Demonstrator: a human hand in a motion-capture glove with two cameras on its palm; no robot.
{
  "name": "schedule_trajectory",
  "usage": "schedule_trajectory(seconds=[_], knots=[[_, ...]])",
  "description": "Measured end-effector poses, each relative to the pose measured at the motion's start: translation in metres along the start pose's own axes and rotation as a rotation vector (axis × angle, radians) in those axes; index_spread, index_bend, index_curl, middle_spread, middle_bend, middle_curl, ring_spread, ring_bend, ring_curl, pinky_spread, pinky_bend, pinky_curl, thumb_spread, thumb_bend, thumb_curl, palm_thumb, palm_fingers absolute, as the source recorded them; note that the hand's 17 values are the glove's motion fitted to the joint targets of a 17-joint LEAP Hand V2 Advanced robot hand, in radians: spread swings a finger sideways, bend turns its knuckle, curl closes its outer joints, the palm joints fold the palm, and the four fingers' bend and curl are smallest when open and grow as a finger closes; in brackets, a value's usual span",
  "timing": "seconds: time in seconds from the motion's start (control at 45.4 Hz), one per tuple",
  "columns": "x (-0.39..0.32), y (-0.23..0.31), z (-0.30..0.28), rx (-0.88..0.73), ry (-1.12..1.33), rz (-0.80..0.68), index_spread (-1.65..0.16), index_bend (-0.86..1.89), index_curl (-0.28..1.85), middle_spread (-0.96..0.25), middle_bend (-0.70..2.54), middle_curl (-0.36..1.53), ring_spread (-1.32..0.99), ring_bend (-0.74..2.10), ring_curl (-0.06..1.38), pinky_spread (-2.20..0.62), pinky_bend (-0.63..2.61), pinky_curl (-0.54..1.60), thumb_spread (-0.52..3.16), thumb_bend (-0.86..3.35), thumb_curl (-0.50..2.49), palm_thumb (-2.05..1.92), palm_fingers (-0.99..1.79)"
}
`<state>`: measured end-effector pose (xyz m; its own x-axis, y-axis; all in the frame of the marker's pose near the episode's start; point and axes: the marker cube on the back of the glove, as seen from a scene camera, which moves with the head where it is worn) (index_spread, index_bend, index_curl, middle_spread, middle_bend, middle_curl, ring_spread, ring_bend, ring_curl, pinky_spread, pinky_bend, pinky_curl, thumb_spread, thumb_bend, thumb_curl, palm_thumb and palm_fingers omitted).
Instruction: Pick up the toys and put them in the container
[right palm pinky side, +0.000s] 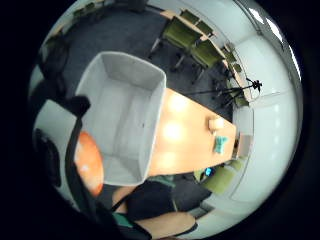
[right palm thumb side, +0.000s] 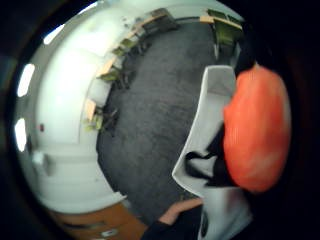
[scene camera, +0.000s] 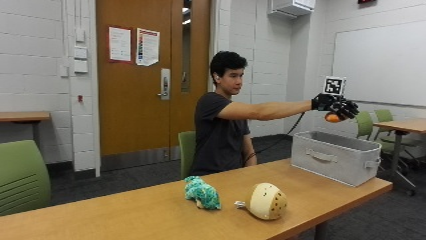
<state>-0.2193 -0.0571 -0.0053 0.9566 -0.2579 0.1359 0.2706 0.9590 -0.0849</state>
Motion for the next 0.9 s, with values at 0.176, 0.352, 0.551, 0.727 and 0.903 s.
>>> schedule_trajectory(seconds=[0.176, 0.352, 0.551, 0.727, 0.903], knots=[[0.023, 0.003, 0.012, -0.021, 0.074, -0.049, -0.31, 0.06, 0.4, -0.18, 0.24, 0.63, -0.26, 0.76, 0.53, -0.3, 1.21, 0.55, 0.92, -0.15, 0.73, -0.12, -0.19], [0.041, 0.013, 0.002, 0.009, 0.043, -0.039, -0.28, 0.1, 0.31, -0.04, 0.17, 0.54, -0.13, 0.59, 0.38, -0.17, 1.18, 0.46, 1.0, -0.12, 0.55, -0.16, -0.12], [0.03, 0.053, -0.013, 0.051, 0.068, -0.159, -0.27, 0.13, 0.29, 0.0, 0.19, 0.51, -0.1, 0.57, 0.36, -0.13, 1.09, 0.42, 1.04, -0.1, 0.41, -0.14, -0.08], [0.114, 0.065, -0.03, 0.078, 0.123, -0.085, -0.28, 0.15, 0.3, -0.02, 0.19, 0.5, -0.1, 0.47, 0.33, -0.11, 1.03, 0.39, 1.06, -0.1, 0.33, -0.13, -0.09], [0.257, 0.078, -0.042, 0.108, 0.17, 0.184, -0.29, 0.14, 0.29, -0.03, 0.19, 0.48, -0.1, 0.41, 0.31, -0.09, 0.98, 0.37, 1.07, -0.09, 0.27, -0.12, -0.09]])
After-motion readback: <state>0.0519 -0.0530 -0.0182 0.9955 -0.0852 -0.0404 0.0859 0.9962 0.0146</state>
